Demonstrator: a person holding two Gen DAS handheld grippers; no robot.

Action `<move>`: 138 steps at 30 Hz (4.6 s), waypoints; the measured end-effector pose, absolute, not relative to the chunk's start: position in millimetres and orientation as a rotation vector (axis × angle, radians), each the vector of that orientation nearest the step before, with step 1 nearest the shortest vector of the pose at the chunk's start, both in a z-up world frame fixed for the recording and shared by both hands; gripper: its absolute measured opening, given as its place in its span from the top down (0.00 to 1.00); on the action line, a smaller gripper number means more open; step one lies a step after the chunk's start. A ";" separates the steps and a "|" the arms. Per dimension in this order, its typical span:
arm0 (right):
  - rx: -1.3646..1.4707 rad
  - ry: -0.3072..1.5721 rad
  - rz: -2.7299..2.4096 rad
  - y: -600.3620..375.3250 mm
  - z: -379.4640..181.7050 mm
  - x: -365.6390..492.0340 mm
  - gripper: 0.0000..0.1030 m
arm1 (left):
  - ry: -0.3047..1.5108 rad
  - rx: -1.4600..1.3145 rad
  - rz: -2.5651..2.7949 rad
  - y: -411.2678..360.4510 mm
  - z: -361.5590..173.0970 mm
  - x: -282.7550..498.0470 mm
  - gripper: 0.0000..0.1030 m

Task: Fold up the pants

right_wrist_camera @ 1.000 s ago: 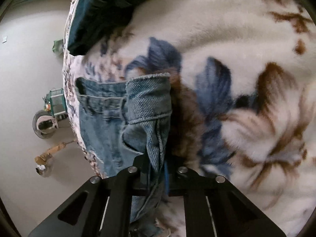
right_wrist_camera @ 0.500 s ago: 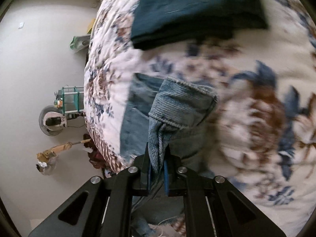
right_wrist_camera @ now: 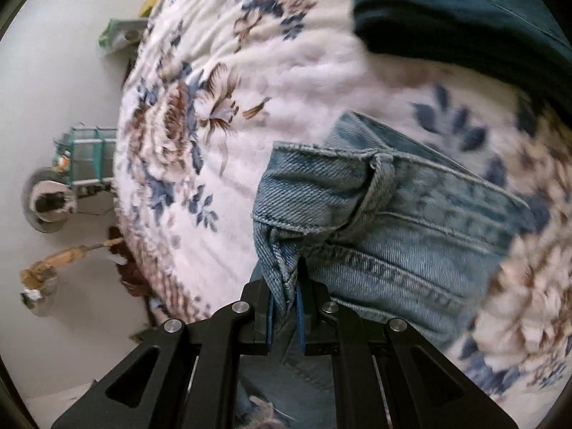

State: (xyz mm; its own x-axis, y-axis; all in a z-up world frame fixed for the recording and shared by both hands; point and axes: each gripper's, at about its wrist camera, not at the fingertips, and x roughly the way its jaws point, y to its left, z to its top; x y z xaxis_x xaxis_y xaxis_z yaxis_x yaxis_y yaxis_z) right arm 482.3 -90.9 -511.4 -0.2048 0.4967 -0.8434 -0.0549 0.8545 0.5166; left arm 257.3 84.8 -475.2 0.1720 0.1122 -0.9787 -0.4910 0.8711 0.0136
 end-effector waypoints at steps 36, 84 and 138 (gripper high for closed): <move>0.261 1.810 0.376 -263.0 -542.6 414.3 0.12 | 1.572 -0.819 0.543 31.8 -534.9 102.1 0.13; 0.625 1.630 0.586 -232.3 -578.0 426.3 0.56 | 1.048 -1.446 0.380 96.5 -466.2 132.7 0.92; 0.920 1.435 0.317 -245.4 -497.8 368.4 0.62 | 1.036 -1.496 0.135 112.0 -402.2 246.2 0.73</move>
State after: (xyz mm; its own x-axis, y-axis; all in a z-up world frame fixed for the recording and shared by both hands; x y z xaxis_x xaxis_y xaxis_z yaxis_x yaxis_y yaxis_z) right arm 368.4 -245.4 -497.8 0.1645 0.6913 -0.7035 0.3301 0.6335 0.6997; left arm 246.2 112.0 -402.2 0.5896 -0.5111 -0.6254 -0.6539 0.1526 -0.7411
